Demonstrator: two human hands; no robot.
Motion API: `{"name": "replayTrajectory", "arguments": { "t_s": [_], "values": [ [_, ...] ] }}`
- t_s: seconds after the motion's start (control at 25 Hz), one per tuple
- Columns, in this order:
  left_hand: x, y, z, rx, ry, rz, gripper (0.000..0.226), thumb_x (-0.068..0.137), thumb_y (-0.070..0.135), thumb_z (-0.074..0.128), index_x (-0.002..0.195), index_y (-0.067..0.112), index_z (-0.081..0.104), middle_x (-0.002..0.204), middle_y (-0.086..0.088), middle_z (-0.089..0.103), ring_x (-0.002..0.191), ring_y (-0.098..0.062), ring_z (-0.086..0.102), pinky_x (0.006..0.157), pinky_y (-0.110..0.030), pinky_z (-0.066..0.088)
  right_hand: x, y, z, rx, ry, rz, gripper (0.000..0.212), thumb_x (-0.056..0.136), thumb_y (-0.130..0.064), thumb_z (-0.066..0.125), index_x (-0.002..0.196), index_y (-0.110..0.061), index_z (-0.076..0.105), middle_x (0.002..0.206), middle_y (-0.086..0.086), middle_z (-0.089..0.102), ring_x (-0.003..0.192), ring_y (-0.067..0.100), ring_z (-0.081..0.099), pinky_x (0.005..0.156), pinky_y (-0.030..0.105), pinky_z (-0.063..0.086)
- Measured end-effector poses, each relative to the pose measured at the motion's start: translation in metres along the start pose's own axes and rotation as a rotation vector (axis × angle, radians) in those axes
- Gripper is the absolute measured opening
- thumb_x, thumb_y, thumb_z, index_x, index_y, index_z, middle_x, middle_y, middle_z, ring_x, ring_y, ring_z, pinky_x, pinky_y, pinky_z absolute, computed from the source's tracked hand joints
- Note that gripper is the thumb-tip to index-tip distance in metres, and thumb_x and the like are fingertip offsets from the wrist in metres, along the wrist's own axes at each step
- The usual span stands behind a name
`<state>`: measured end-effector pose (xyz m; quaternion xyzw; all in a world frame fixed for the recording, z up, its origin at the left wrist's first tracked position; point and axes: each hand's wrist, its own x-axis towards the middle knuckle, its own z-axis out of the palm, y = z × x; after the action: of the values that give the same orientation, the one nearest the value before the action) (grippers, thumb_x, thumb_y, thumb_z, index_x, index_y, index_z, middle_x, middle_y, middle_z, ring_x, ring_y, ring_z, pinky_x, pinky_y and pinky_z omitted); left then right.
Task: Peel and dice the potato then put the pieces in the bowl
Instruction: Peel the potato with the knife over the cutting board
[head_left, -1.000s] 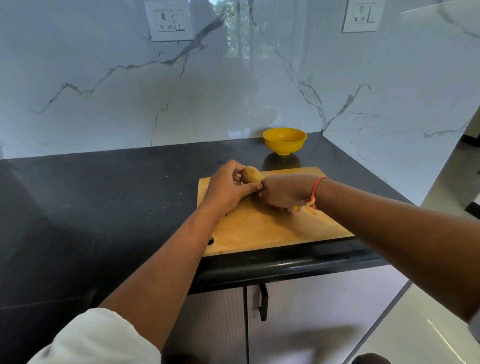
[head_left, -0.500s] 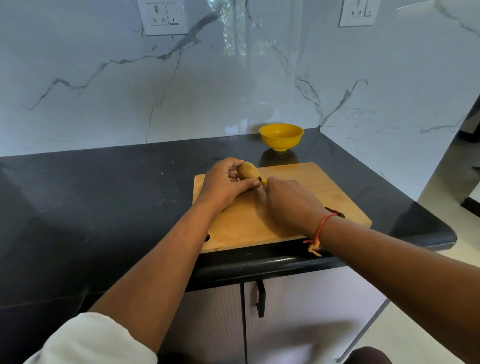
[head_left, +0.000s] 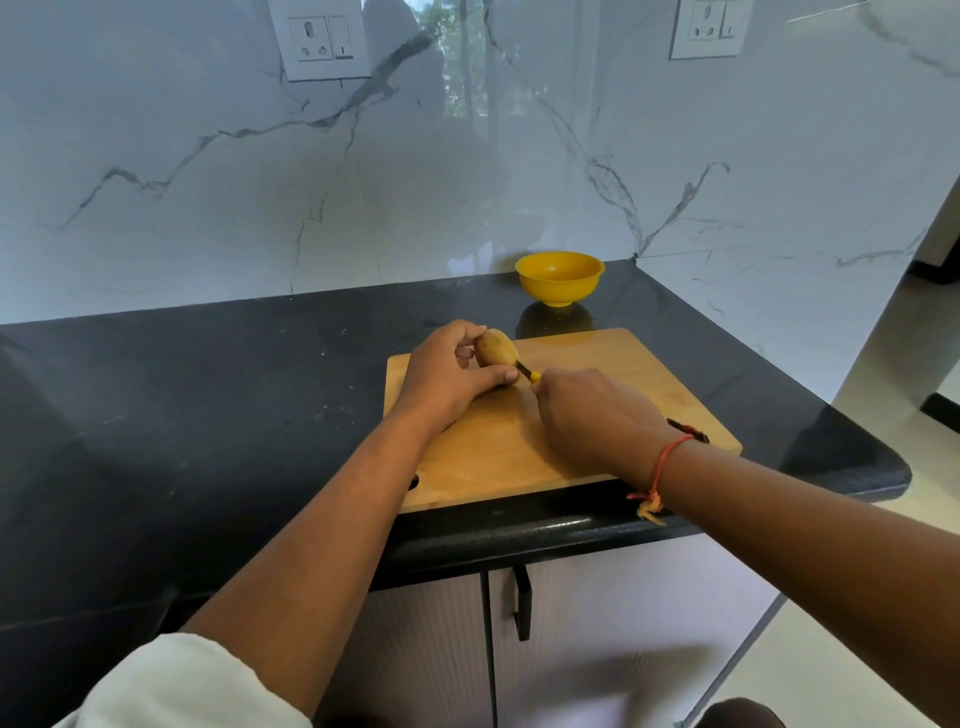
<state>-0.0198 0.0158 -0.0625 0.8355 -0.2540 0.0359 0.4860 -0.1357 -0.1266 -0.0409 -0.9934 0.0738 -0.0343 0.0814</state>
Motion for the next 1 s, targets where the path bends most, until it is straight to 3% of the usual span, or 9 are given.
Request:
{"name": "replayTrajectory", "arguments": {
  "t_s": [0.32,0.52,0.68,0.84,1.0],
  "values": [
    [0.001,0.0,0.0,-0.002,0.003,0.049,0.063,0.071,0.033,0.088,0.127,0.021,0.06,0.117,0.01,0.059,0.108,-0.005,0.055,0.089,-0.015,0.044,0.024,-0.005,-0.005,0.03,-0.099,0.064,0.021,0.106,-0.036,0.04,0.101,-0.021,0.056,0.088,0.001,0.054,0.086,0.021,0.058,0.076,0.035,0.046],
    [0.0,0.002,-0.001,-0.015,-0.012,0.065,0.059,0.072,0.032,0.087,0.124,0.022,0.061,0.109,0.016,0.056,0.104,-0.003,0.056,0.089,-0.017,0.048,0.031,-0.009,-0.01,-0.078,-0.162,0.035,0.022,0.108,-0.03,0.038,0.103,-0.017,0.055,0.08,0.003,0.05,0.076,0.018,0.054,0.076,0.033,0.045],
    [-0.001,0.0,-0.001,0.033,-0.016,0.068,0.059,0.075,0.035,0.085,0.126,0.024,0.057,0.119,0.008,0.058,0.106,-0.006,0.055,0.081,-0.017,0.044,0.029,-0.012,-0.017,-0.188,-0.226,-0.031,0.033,0.108,-0.024,0.036,0.121,-0.006,0.06,0.079,0.003,0.048,0.068,0.015,0.049,0.074,0.031,0.043],
    [-0.001,-0.002,0.002,0.095,-0.019,0.105,0.059,0.078,0.038,0.082,0.128,0.026,0.054,0.124,0.008,0.056,0.114,-0.009,0.052,0.09,-0.027,0.046,0.028,-0.007,-0.017,-0.198,-0.239,-0.036,0.035,0.109,-0.025,0.035,0.124,-0.005,0.06,0.08,0.003,0.051,0.07,0.016,0.051,0.076,0.03,0.045],
    [0.002,0.001,0.004,0.16,-0.044,0.123,0.067,0.081,0.04,0.079,0.14,0.028,0.051,0.134,0.006,0.053,0.113,-0.006,0.049,0.09,-0.023,0.038,0.015,0.005,-0.015,-0.136,-0.265,0.015,0.038,0.109,-0.033,0.034,0.121,-0.008,0.059,0.082,0.003,0.055,0.074,0.016,0.054,0.079,0.032,0.046]
  ]
}}
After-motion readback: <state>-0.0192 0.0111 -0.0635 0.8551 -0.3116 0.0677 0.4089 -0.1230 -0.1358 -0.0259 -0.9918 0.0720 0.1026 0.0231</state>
